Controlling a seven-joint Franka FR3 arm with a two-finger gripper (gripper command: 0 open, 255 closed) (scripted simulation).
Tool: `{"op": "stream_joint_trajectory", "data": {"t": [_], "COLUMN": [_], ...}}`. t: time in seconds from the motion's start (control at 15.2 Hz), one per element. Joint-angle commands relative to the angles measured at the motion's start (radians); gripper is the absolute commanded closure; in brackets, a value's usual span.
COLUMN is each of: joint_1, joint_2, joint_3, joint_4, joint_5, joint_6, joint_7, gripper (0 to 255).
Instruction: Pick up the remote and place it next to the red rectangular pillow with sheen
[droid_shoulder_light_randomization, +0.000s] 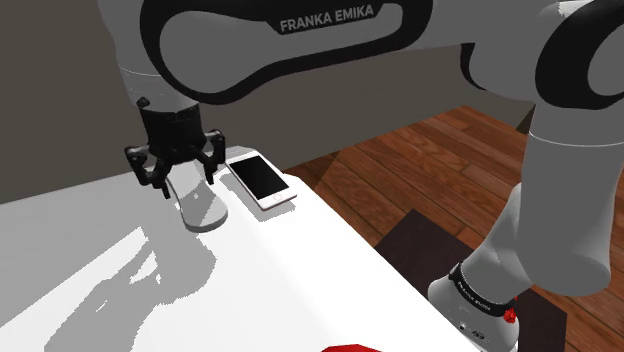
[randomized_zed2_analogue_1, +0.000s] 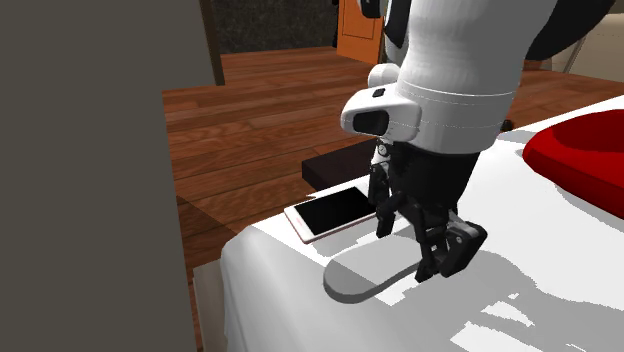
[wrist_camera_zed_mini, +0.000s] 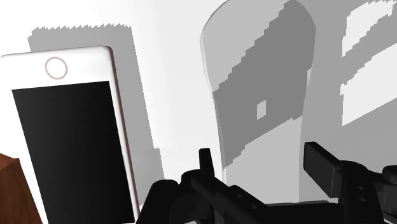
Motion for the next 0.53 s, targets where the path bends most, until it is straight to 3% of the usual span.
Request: {"op": "stream_joint_trajectory", "data": {"t": [0.0,0.46], "joint_1": [0.002,0.012], "joint_2": [-0.003,-0.008], "joint_3": [0.002,0.006], "joint_4": [0.024,0.113], "joint_5": [0.003,0.008], "joint_6": [-0.027,-0.118], "joint_7": [-0.002,-0.009], "gripper": [255,255]}}
